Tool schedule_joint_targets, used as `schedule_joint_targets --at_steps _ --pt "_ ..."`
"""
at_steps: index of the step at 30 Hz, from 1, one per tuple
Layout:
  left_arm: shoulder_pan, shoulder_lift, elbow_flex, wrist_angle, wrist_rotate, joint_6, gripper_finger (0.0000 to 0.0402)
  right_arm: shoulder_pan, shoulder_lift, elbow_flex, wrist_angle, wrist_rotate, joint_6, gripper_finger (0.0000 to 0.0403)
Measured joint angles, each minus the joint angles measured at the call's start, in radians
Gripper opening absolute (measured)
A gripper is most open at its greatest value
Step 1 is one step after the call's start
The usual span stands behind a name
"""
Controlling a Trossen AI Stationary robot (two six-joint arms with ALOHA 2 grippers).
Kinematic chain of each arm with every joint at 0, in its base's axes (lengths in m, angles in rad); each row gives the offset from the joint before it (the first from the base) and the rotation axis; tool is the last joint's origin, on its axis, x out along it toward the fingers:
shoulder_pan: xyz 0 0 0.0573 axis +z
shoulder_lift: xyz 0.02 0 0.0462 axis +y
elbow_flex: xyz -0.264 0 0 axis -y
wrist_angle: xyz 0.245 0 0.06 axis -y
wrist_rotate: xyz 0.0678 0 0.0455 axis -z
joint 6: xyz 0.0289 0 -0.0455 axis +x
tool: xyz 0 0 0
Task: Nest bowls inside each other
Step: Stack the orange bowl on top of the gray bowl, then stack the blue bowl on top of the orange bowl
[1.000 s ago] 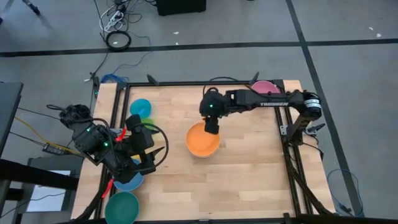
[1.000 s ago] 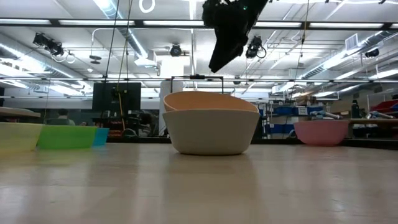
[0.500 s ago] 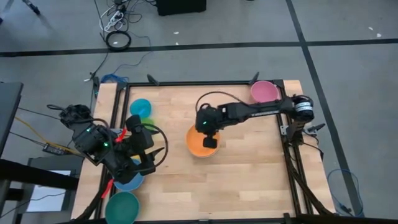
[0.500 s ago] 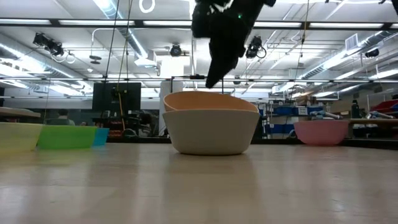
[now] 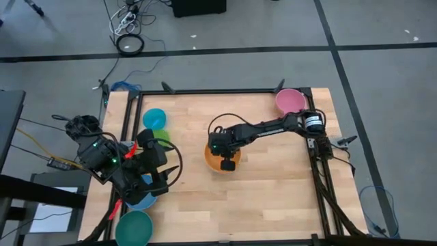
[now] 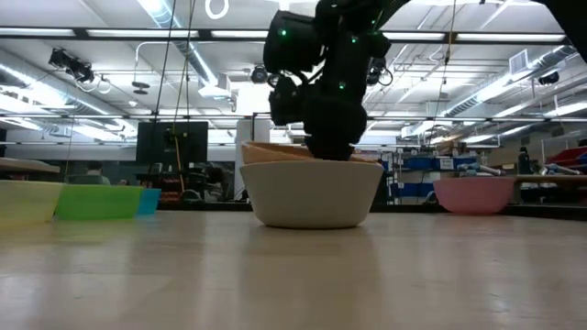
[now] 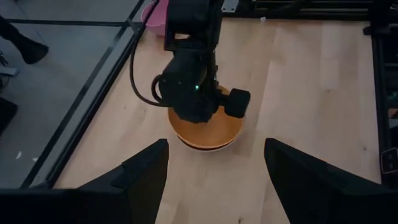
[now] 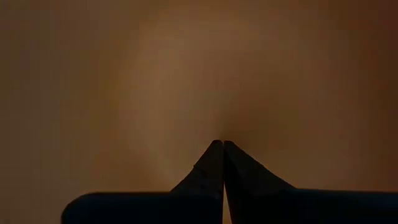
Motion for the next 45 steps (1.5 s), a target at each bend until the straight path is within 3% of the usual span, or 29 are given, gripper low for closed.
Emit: schedule_joint_targets --at_steps 8,14,22,25,28,34,37,41,45 --pt "-0.017 0.000 0.000 0.001 -0.002 -0.019 0.0273 0.068 -0.017 0.002 -0.005 -0.042 0.045 0.0000" --pt "-0.018 0.000 -0.006 0.004 0.031 -0.039 0.0273 0.095 -0.060 0.001 0.035 0.049 0.025 0.0000" --pt "-0.019 0.002 -0.206 0.001 0.225 -0.189 0.0271 0.094 -0.365 0.001 0.096 0.169 -0.044 0.0000" --pt "-0.036 0.002 -0.298 0.000 0.223 -0.273 0.0262 0.110 -0.504 0.000 0.091 0.173 -0.051 0.0000" --pt "-0.084 0.002 -0.368 0.008 0.155 -0.354 0.0249 0.167 -0.655 -0.047 0.101 0.181 -0.049 0.0000" --pt "-0.199 0.002 -0.454 0.034 -0.015 -0.525 0.0226 0.355 -0.953 -0.257 0.108 0.423 0.074 0.0000" --pt "-0.249 0.002 -0.472 0.036 -0.042 -0.602 0.0221 0.458 -1.082 -0.396 0.125 0.545 0.179 0.0000" --pt "-0.307 0.002 -0.502 0.104 -0.007 -0.686 0.0219 0.570 -1.191 -0.561 0.147 0.689 0.334 0.0000" --pt "-0.347 0.002 -0.526 0.221 0.131 -0.753 0.0218 0.627 -1.228 -0.646 0.149 0.779 0.437 0.0000"
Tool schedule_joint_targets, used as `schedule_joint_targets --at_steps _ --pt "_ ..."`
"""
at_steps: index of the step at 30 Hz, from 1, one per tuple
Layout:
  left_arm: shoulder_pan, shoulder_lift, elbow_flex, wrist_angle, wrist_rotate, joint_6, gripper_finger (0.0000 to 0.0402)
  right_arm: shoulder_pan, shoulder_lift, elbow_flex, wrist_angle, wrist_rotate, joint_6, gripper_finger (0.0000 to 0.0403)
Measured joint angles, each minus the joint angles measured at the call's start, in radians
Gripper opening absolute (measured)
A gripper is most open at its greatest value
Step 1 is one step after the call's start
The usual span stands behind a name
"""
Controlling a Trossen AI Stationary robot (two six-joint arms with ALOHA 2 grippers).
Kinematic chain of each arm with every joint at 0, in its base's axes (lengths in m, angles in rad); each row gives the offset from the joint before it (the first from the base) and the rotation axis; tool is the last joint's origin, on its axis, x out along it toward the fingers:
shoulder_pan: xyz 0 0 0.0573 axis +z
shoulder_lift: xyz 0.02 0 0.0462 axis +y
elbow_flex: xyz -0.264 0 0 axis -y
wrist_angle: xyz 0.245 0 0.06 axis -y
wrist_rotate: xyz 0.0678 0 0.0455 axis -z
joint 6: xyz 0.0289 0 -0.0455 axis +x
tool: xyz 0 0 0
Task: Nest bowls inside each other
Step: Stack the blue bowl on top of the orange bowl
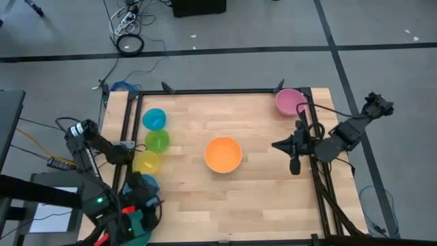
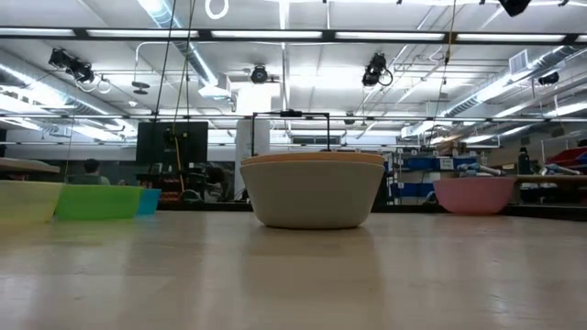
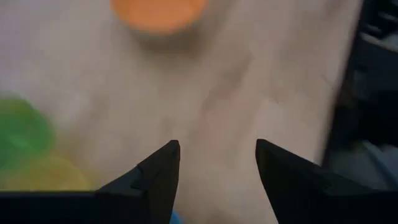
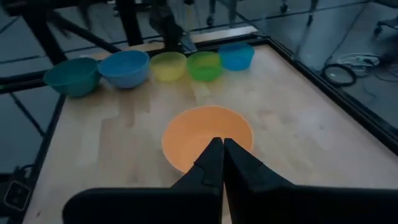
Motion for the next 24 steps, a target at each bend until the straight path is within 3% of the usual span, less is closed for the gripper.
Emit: schedule_joint_targets --at_steps 10,15,24 --pt "-0.020 0.068 -0.017 0.081 0.457 -0.114 0.0218 -0.010 0.004 -0.010 0.068 0.025 -0.015 0.0000" --pt "-0.017 0.094 -0.057 0.043 0.480 -0.173 0.0218 -0.010 0.008 -0.010 0.070 0.044 -0.017 0.0000" --pt "0.026 0.096 -0.219 0.135 0.518 -0.216 0.0218 -0.003 0.008 -0.010 0.078 0.051 -0.024 0.0000"
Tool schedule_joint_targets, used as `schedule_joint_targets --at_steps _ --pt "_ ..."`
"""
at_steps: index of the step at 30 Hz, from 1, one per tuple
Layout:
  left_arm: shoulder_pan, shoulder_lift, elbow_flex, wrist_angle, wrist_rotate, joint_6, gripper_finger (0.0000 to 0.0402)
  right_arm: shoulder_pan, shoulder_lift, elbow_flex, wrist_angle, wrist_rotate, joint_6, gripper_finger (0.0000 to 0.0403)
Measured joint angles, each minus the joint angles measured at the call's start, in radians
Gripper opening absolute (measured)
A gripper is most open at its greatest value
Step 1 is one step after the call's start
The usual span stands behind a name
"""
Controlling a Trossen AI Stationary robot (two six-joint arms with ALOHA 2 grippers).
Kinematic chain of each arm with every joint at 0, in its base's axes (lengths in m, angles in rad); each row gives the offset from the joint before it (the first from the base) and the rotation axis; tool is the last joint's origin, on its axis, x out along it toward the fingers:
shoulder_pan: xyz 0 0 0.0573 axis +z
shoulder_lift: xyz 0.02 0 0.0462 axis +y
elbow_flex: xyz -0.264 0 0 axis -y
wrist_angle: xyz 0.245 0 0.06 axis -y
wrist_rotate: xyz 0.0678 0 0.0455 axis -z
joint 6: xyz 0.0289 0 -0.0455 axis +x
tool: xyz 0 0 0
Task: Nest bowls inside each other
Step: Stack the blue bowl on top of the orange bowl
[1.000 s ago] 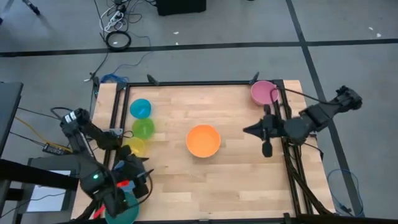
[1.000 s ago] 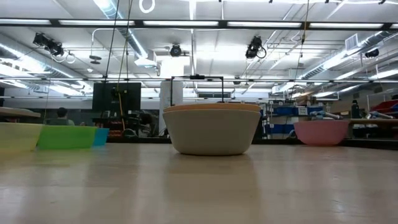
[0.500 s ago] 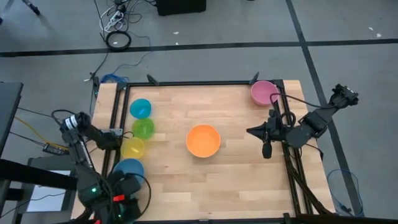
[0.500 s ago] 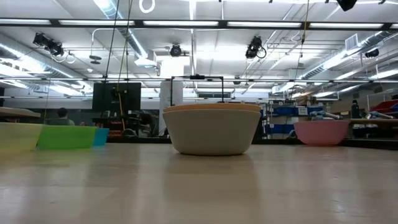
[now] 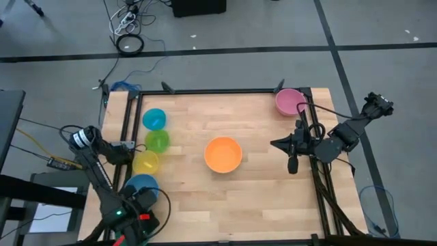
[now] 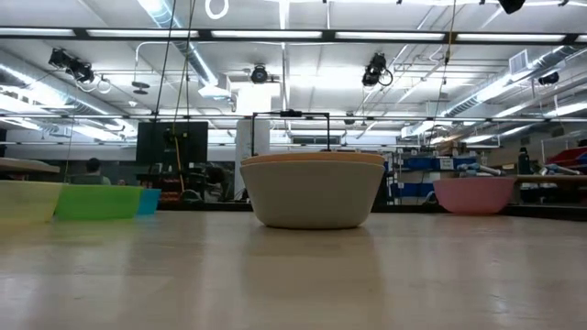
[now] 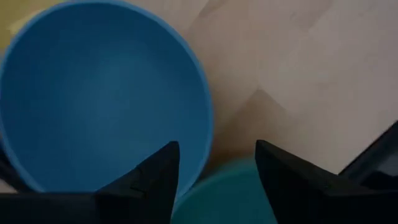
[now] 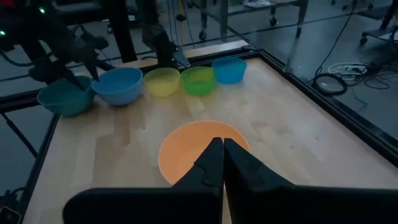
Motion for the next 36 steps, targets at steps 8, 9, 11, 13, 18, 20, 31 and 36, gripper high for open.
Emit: schedule_joint_targets --at_steps 8,9,11,13,18,20,31,36 --pt "0.034 0.000 -0.063 0.062 -0.008 0.026 0.0218 0.000 0.000 0.000 0.000 0.001 -0.001 0.0000" --pt "0.036 0.000 -0.077 0.078 -0.007 0.030 0.0218 0.000 0.000 0.000 0.000 0.001 -0.001 0.0000" --pt "0.043 0.000 -0.113 0.127 -0.002 0.036 0.0218 0.000 0.000 0.000 0.000 0.002 -0.006 0.0000" --pt "0.048 0.000 -0.152 0.181 0.005 0.038 0.0218 0.000 0.000 0.000 0.000 0.004 -0.011 0.0000" --pt "0.054 0.000 -0.209 0.242 0.030 0.040 0.0200 0.000 0.000 0.000 0.000 0.005 -0.019 0.0000" --pt "0.062 0.000 -0.215 0.246 0.053 0.062 0.0169 0.000 0.000 0.000 0.000 0.009 -0.020 0.0000" --pt "0.178 -0.002 -0.199 0.243 0.068 0.301 0.0006 0.000 -0.004 0.000 0.001 0.020 -0.047 0.0000" --pt "0.270 0.000 -0.099 0.151 0.033 0.501 0.0004 0.000 -0.016 0.001 0.001 0.022 -0.060 0.0000"
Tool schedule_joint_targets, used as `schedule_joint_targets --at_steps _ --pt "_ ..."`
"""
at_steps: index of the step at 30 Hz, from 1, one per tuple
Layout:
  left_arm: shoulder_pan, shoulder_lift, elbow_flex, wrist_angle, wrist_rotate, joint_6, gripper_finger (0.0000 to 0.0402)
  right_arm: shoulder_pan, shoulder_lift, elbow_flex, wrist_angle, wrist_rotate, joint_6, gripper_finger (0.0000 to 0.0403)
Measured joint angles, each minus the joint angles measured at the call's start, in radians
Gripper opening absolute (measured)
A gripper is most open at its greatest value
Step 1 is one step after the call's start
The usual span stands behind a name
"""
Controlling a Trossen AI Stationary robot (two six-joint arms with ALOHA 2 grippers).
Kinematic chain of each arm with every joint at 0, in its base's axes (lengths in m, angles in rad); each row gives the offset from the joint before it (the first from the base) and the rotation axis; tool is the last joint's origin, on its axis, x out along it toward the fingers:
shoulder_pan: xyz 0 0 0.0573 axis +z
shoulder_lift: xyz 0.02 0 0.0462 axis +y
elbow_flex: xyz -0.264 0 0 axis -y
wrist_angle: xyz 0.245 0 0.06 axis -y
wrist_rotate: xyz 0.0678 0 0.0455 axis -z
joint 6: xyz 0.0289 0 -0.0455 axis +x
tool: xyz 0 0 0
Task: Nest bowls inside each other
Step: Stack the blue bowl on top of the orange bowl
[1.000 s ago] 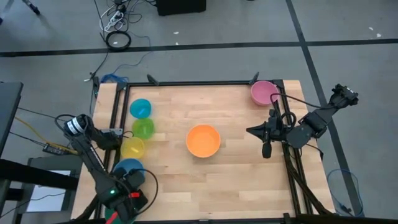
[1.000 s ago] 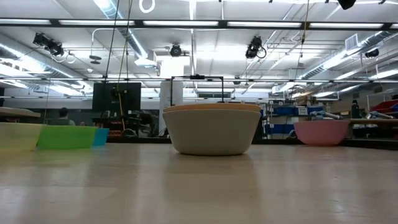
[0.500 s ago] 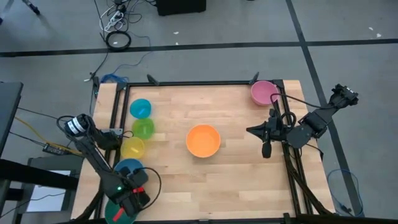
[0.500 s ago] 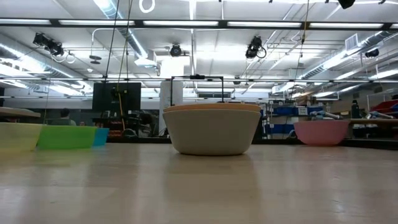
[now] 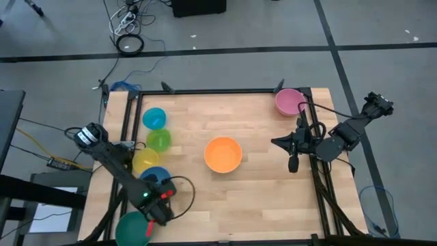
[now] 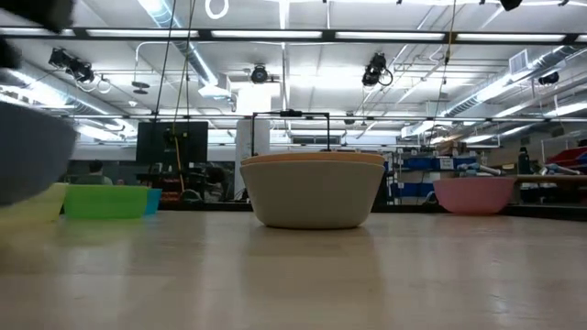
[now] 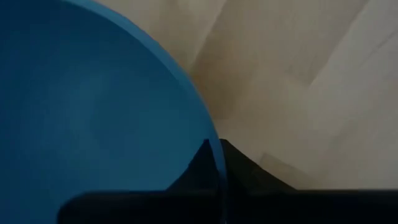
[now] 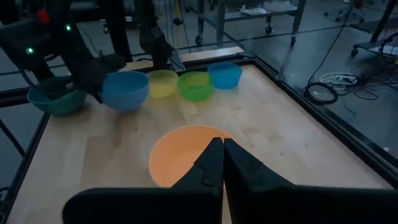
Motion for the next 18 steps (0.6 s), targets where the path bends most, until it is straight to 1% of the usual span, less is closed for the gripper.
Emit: schedule_joint_targets --at_steps 5,8,11,15,18 --pt "0.081 0.000 0.152 -0.143 -0.066 0.198 0.0003 0.000 -0.016 0.000 -0.001 0.001 -0.015 0.0000" --pt "0.125 0.000 0.241 -0.163 -0.143 0.363 0.0003 0.000 -0.024 0.000 -0.001 0.001 -0.029 0.0000" --pt "0.188 0.000 0.303 -0.116 -0.195 0.568 0.0003 0.000 -0.031 0.000 -0.001 0.001 -0.045 0.0000" --pt "0.294 0.000 0.319 0.021 -0.192 0.818 0.0003 0.000 -0.044 0.000 -0.001 0.001 -0.063 0.0000" --pt "0.372 0.007 0.318 0.077 -0.175 0.953 0.0003 0.000 -0.056 0.000 -0.001 0.001 -0.067 0.0000"
